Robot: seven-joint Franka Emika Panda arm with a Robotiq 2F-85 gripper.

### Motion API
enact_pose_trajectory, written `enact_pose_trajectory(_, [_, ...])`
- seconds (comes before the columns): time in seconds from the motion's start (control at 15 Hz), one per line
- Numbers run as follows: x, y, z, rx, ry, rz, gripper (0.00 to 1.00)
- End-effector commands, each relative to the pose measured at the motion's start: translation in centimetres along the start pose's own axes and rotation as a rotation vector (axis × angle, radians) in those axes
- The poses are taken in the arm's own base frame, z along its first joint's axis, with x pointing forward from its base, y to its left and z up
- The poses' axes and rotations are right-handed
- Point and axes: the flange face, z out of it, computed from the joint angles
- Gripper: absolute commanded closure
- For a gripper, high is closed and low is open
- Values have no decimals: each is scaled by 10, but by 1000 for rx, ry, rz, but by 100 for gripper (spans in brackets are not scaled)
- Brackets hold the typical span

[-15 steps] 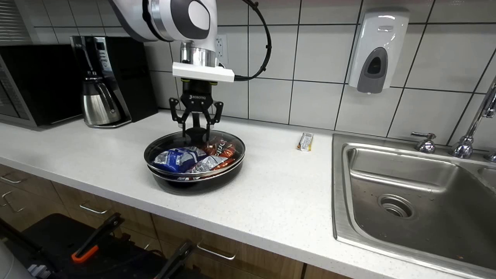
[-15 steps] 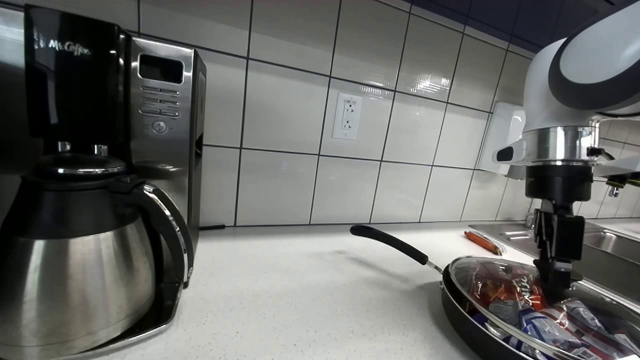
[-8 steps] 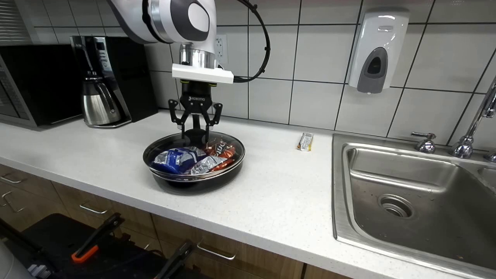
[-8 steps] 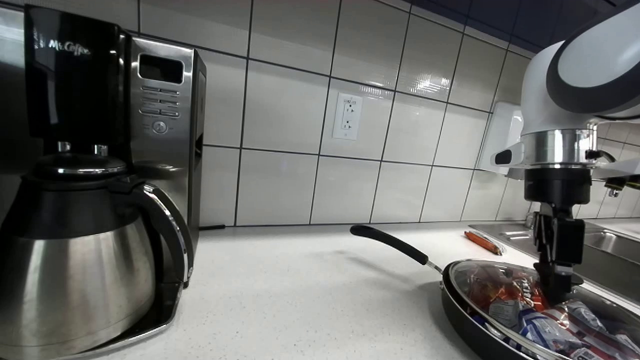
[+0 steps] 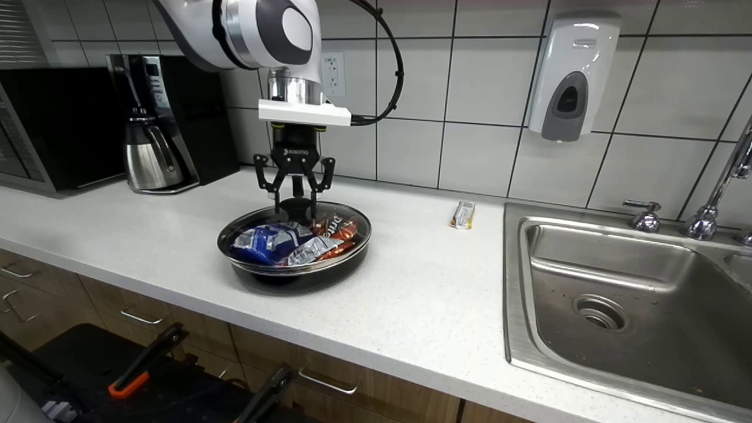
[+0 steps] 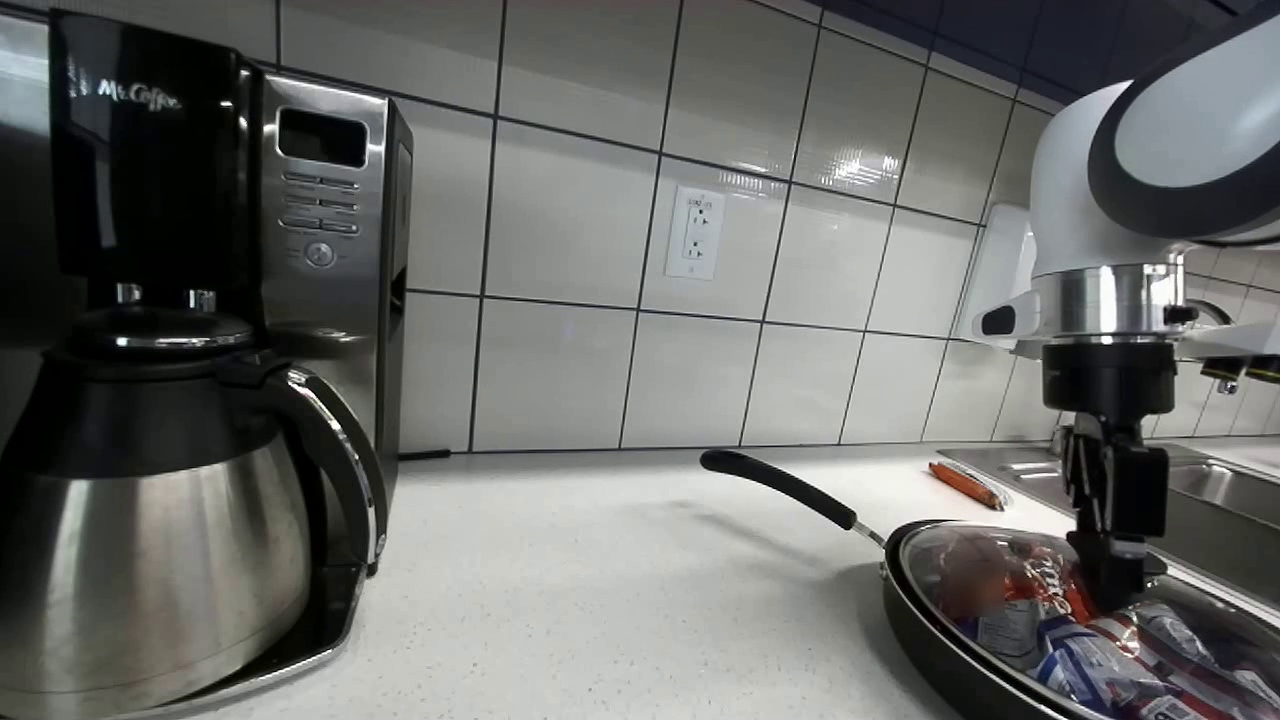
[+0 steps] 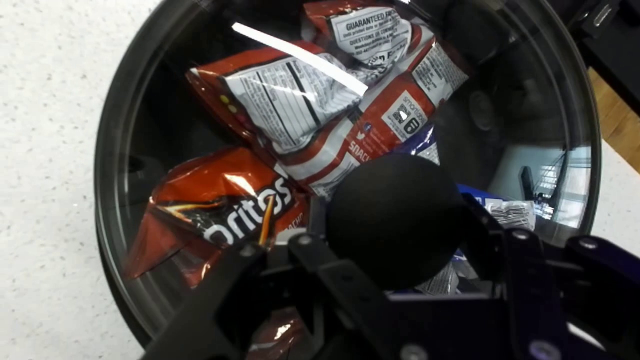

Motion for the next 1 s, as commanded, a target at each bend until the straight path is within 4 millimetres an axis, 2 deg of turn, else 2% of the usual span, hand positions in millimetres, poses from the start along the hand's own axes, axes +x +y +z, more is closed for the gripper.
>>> enact_pose_trajectory(0.0, [2,-1,-9,-27,-25,11,61])
enact_pose_trajectory(0.33, [4,-2,-7,-22,-33,0,61])
enact_pose_trajectory(0.4, [5,-3,-7,-19,-36,-5,11])
enact_pose_trajectory(0.47, [5,-3,-7,-18,-37,-7,10])
enact_pose_trajectory(0.53, [4,-4,-7,-14,-32,-10,3])
enact_pose_trajectory(0.6, [4,-4,-8,-16,-31,-10,1])
enact_pose_trajectory(0.93, [5,-9,-13,-24,-20,-21,0])
